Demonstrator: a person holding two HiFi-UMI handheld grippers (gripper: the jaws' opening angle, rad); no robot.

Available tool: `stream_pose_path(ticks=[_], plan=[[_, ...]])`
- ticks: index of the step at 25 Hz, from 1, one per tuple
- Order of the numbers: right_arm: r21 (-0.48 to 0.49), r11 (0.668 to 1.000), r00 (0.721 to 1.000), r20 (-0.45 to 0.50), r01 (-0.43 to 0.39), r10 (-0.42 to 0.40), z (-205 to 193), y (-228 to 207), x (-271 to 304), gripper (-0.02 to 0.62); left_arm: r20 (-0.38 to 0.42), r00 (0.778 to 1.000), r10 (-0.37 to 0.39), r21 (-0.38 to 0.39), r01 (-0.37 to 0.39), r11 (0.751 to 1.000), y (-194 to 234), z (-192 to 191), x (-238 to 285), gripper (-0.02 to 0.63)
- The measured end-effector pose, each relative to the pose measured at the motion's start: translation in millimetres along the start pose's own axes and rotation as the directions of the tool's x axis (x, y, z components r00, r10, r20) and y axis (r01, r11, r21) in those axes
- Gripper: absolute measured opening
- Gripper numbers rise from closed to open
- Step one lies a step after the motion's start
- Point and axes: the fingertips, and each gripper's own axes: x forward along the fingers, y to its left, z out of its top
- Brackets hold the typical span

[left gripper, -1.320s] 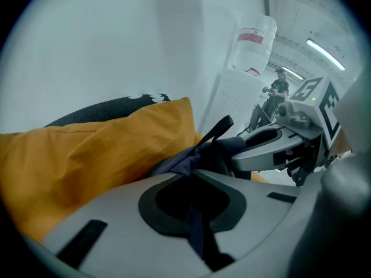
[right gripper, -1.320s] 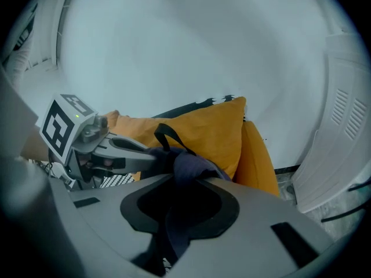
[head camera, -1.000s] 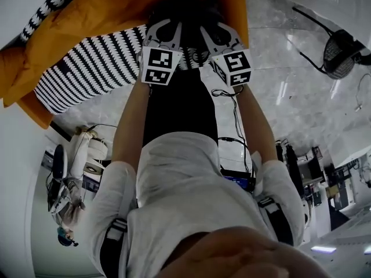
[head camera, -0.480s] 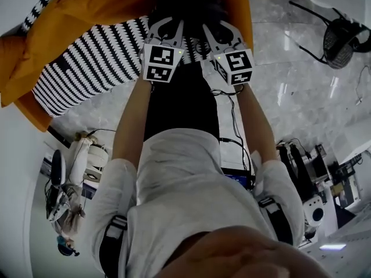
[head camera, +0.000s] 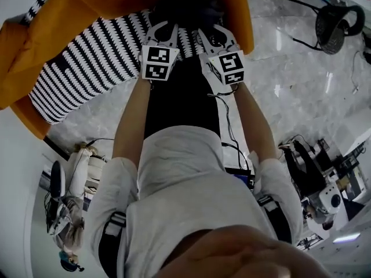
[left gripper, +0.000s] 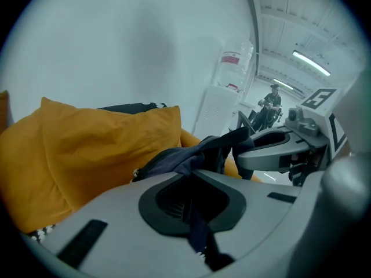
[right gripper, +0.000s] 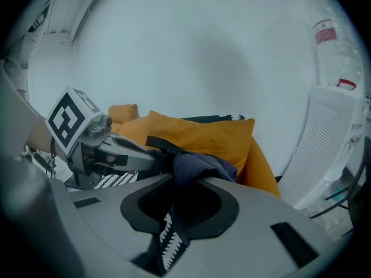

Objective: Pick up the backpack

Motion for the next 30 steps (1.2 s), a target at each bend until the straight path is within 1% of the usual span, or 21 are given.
stream_pose_path(ticks=[5, 11, 13, 16, 20, 24, 26, 30], plan=[[-0.044, 0.999, 1.000, -0.004, 0.010, -0.010, -2.5, 27.3, -24.7, 0.083, 0.003, 1.000, 0.002, -0.012, -0.002, 1.000, -14.8, -16.7, -26.5, 0.018], [-0.030, 0.999, 0.999, -0.043, -0.020, 0.019, -23.1, 41.5, -41.9, 0.083, -0.004, 0.999, 0.035, -0.047, -0.035, 0.998, -29.6, -39.4, -33.9, 0.018], [-0.031, 0.999, 0.998, -0.050, -0.036, 0.035, -28.5, 45.5, -46.7, 0.083, -0.001, 0.999, 0.053, -0.057, -0.053, 0.997, -32.3, -47.1, -34.9, 0.018], [-0.043, 0.997, 0.997, -0.049, -0.064, 0.062, -37.4, 50.9, -53.9, 0.083, -0.017, 0.997, 0.076, -0.081, -0.077, 0.994, -40.4, -52.9, -41.9, 0.018], [-0.033, 0.996, 0.997, -0.014, -0.080, 0.080, -49.2, 61.3, -70.3, 0.083, -0.010, 0.992, 0.122, -0.108, -0.122, 0.987, -57.0, -66.1, -53.2, 0.018], [-0.052, 0.991, 0.992, -0.007, -0.126, 0.126, -61.0, 76.8, -84.1, 0.083, 0.000, 0.983, 0.183, -0.156, -0.181, 0.971, -66.7, -81.6, -65.2, 0.018], [-0.057, 0.989, 0.990, -0.013, -0.138, 0.137, -68.4, 76.8, -90.8, 0.083, 0.001, 0.978, 0.208, -0.164, -0.205, 0.965, -72.3, -91.9, -64.1, 0.018], [-0.066, 0.989, 0.991, -0.004, -0.134, 0.134, -73.9, 77.5, -102.8, 0.081, -0.009, 0.976, 0.217, -0.169, -0.215, 0.962, -85.3, -96.8, -71.6, 0.018]])
